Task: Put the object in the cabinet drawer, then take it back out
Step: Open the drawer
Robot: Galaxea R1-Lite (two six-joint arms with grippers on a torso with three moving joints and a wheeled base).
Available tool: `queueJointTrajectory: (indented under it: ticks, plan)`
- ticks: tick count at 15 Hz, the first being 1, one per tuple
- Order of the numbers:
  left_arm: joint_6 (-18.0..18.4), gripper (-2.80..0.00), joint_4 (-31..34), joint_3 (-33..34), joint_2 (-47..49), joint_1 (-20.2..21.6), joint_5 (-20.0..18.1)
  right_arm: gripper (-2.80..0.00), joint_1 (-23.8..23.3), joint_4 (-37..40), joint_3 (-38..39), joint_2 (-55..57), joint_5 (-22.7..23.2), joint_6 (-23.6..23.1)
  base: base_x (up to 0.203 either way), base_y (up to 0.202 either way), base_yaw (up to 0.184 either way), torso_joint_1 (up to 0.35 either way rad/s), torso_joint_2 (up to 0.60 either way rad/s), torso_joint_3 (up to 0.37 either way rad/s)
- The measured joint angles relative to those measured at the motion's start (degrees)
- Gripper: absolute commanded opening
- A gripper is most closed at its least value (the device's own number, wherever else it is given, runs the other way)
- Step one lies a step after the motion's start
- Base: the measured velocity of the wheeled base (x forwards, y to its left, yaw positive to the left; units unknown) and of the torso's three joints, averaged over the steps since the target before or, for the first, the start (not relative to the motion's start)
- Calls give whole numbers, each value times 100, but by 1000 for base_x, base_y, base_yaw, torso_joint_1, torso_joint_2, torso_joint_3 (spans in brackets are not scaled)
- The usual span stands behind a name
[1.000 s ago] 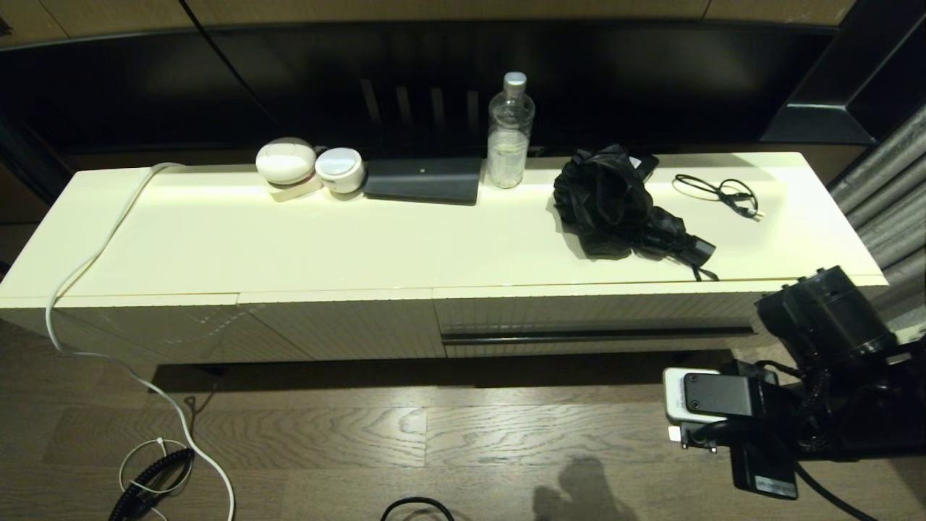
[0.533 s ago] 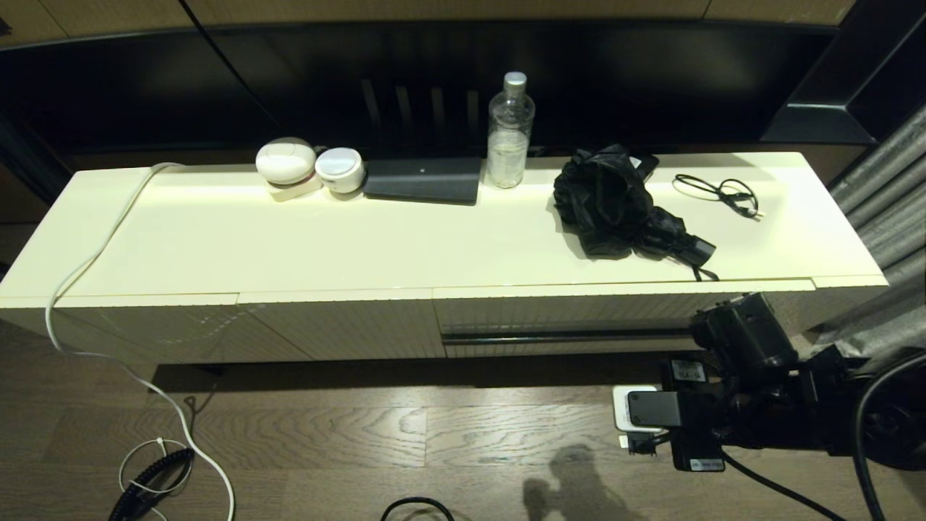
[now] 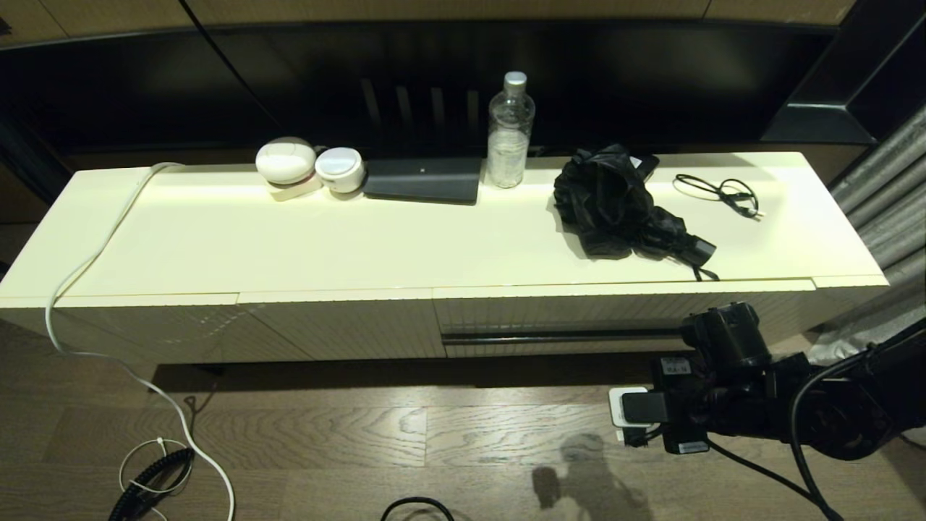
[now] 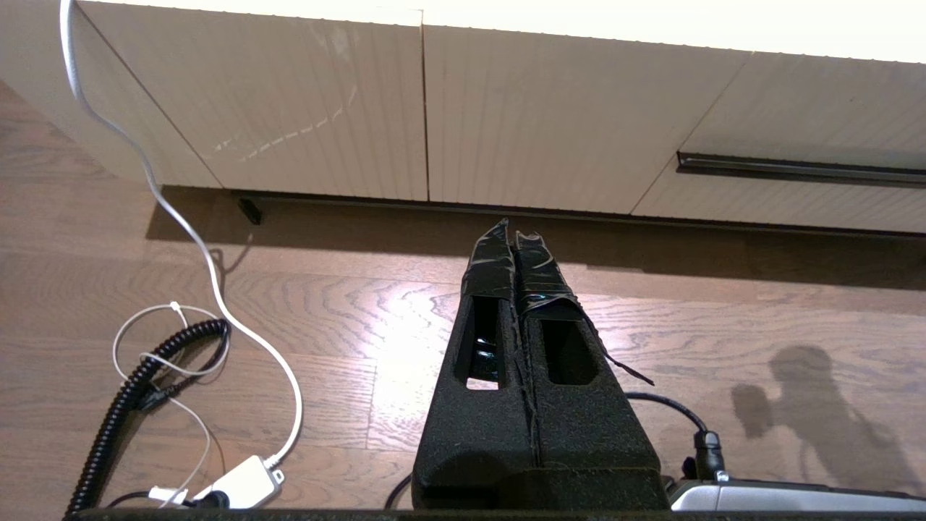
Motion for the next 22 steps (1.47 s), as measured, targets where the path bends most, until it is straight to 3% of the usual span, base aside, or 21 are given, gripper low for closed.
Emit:
queueJointTrajectory:
  ticks: [12, 22]
  plan:
    - [0, -280, 0, 0, 0, 0, -2, 0, -292, -136, -163, 406, 247, -95, 0, 0, 0, 0, 0, 0]
    - [0, -280, 0, 0, 0, -2, 1, 0, -660, 470, -1260, 1189, 452, -103, 0, 0, 0, 0, 0, 0]
